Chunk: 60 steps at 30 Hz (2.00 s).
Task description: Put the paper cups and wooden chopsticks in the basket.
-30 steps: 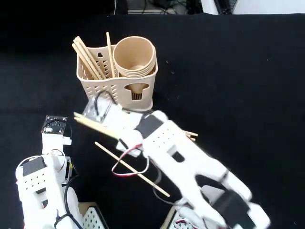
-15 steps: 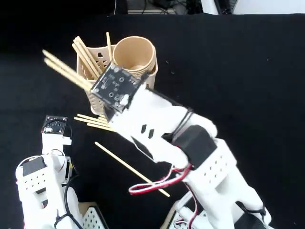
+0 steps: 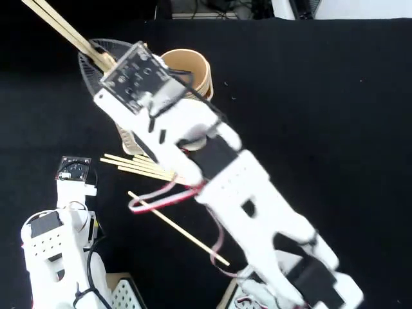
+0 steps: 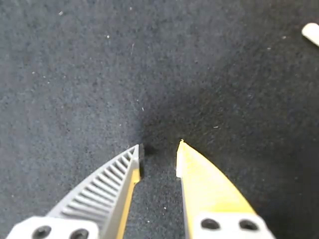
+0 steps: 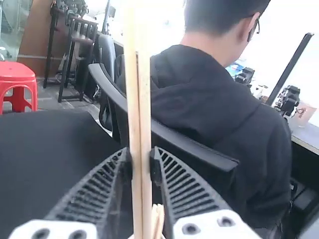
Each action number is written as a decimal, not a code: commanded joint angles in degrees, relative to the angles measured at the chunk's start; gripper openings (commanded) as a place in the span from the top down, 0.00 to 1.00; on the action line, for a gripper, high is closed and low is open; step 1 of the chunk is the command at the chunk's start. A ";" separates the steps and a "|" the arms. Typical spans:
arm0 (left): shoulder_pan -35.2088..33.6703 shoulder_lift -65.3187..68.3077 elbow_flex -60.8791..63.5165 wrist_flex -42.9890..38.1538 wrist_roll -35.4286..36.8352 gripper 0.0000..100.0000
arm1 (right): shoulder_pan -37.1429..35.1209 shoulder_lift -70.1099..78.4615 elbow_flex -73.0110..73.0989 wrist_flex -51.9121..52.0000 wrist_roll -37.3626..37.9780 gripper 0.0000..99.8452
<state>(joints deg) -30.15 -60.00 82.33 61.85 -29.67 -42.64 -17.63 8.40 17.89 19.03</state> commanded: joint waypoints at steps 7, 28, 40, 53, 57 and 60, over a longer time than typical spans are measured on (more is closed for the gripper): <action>1.01 -0.44 0.04 -0.70 -0.18 0.86 | 7.03 14.11 -2.86 -12.04 -12.31 0.99; 1.01 -0.44 0.04 -0.70 -0.18 0.86 | 8.35 4.00 2.24 4.75 -13.98 0.87; 1.01 -0.44 0.04 -0.70 -0.18 0.86 | -2.37 -21.32 22.37 35.52 -13.89 0.87; 1.01 -0.44 0.04 -0.70 -0.18 0.86 | -8.09 -23.87 57.98 28.92 -5.27 0.72; 1.01 -0.44 0.04 -0.70 -0.18 0.86 | -14.86 -20.35 60.44 27.16 -5.54 0.72; 1.01 -0.44 0.04 -0.70 -0.18 0.86 | -15.38 -16.84 60.35 27.08 -5.54 0.72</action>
<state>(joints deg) -30.15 -60.00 82.33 61.85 -29.67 -56.97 -36.79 68.79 46.20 13.05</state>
